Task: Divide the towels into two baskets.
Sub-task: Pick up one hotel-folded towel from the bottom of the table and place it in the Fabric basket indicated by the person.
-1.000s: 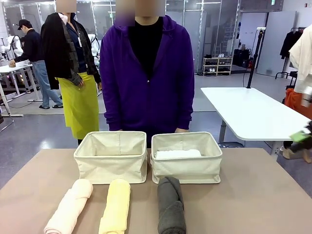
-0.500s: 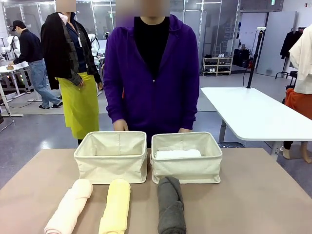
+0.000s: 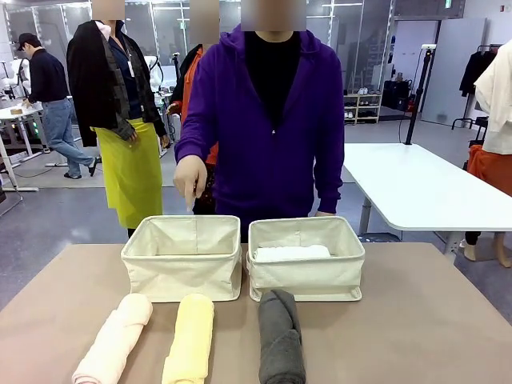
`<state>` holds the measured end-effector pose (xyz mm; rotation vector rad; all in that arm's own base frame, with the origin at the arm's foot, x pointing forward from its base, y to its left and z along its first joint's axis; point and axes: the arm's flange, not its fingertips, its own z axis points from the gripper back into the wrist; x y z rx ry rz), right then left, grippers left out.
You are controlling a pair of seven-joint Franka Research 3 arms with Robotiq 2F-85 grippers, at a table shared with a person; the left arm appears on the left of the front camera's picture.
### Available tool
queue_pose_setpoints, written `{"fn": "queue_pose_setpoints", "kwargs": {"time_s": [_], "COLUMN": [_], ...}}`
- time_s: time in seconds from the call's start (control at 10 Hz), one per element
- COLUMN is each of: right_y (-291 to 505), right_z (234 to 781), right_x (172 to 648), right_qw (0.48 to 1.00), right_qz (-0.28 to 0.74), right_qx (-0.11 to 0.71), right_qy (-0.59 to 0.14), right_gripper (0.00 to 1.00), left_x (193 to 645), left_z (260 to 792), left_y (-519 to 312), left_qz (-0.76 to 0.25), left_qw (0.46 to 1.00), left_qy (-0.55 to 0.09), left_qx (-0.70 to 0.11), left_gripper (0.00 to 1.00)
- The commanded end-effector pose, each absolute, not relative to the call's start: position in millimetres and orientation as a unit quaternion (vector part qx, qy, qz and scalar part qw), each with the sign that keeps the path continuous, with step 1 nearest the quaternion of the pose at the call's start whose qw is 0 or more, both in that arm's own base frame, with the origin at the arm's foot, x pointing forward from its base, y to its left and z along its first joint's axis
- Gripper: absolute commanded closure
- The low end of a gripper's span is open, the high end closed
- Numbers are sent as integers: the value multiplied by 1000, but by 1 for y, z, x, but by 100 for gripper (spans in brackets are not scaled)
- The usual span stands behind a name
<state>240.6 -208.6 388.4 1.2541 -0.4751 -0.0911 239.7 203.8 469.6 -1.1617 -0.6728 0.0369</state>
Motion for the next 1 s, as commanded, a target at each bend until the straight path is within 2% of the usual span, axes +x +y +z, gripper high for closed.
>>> {"fn": "queue_pose_setpoints", "kwargs": {"time_s": [0.0, 0.6, 0.7, 0.9], "right_y": [-208, -208, -208, -208], "right_z": [389, 389, 389, 389], "right_x": [240, 240, 240, 240], "right_qw": [786, 786, 786, 786], "right_qz": [-36, -36, -36, -36], "right_qx": [580, 580, 580, 580], "right_qy": [-213, -213, -213, -213], "right_gripper": [0, 0, 0, 0], "left_x": [238, 238, 240, 265], "left_z": [470, 470, 470, 506], "left_y": [206, 206, 204, 160], "left_qz": [7, 7, 17, -43], "left_qw": [775, 775, 783, 823], "left_qy": [-321, -321, -312, -268], "left_qx": [-544, -544, -538, -498], "left_gripper": [0, 0, 0, 0]}}
